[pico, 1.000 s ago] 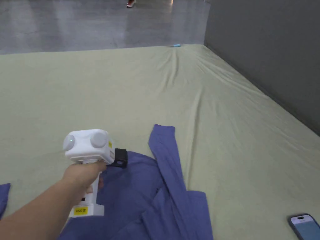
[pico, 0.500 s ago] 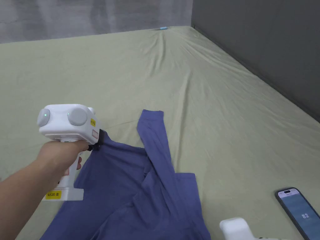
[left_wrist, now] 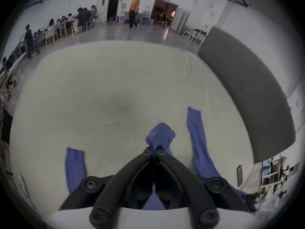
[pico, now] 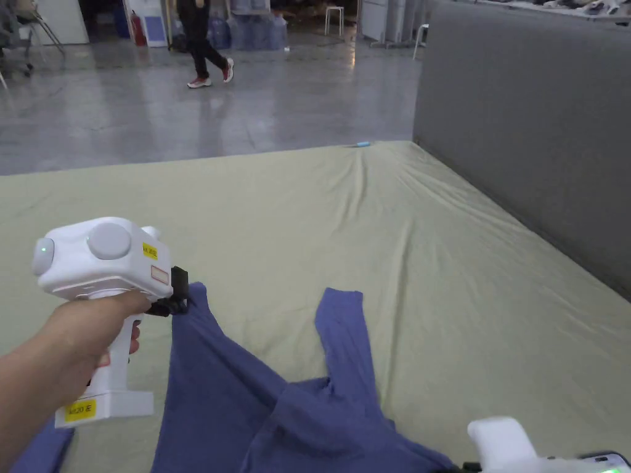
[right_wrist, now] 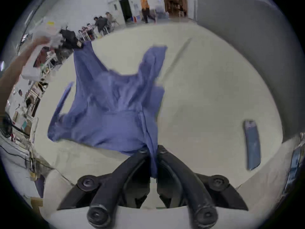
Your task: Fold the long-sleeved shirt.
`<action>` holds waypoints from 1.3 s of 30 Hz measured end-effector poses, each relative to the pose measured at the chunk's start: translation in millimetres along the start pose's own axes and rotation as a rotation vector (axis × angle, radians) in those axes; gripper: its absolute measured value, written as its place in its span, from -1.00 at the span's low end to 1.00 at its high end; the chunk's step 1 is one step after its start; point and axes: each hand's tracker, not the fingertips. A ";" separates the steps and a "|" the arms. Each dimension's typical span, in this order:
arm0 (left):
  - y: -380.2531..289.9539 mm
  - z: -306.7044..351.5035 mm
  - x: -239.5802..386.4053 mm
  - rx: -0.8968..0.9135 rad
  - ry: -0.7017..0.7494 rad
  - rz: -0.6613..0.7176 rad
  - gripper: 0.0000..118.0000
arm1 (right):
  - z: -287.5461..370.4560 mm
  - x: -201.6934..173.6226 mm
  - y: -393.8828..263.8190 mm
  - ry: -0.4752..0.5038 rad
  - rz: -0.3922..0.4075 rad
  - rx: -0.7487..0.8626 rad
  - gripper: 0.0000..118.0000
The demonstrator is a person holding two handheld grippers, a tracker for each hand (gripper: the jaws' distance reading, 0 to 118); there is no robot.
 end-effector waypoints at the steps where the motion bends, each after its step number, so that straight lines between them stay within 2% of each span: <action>1: 9.3 24.8 -4.4 0.032 -0.012 0.008 -1.00 | 14.5 -9.8 21.3 -0.004 0.023 0.048 -1.00; 5: 53.6 126.3 -20.2 0.195 -0.041 0.064 -1.00 | 57.5 -28.4 131.0 -0.052 0.139 0.209 -1.00; 8: 90.0 196.3 -30.9 0.336 0.017 0.059 -1.00 | 82.6 -45.0 214.5 -0.102 0.219 0.314 -1.00; 13: 147.2 270.8 -48.1 0.512 0.004 0.151 -1.00 | 115.8 -82.8 334.7 -0.156 0.276 0.423 -1.00; 17: 190.4 300.7 -48.9 0.599 0.021 0.163 -1.00 | 132.6 -109.5 411.3 -0.195 0.280 0.459 -1.00; 21: 232.7 329.3 -43.0 0.693 0.009 0.220 -1.00 | 157.2 -133.2 474.6 -0.271 0.278 0.570 -1.00; 25: 260.6 355.7 -33.4 0.808 -0.008 0.239 -1.00 | 184.2 -143.0 522.8 -0.280 0.208 0.631 -1.00; 28: 269.6 364.0 -25.0 0.845 0.003 0.197 -1.00 | 199.1 -144.0 538.2 -0.279 0.179 0.663 -1.00; 32: 268.8 346.0 -29.9 0.847 0.024 0.084 -1.00 | 184.0 -131.7 529.8 -0.278 0.170 0.656 -1.00; 35: 237.7 299.5 -34.5 0.722 0.058 0.085 -1.00 | 135.3 -115.7 507.0 -0.247 0.186 0.546 -1.00; 37: 214.5 254.4 -46.4 0.580 0.074 0.092 -1.00 | 93.5 -107.1 471.5 -0.241 0.227 0.464 -1.00; 39: 176.8 208.0 -51.5 0.534 0.057 0.078 -1.00 | 46.2 -94.6 427.7 -0.213 0.247 0.370 -1.00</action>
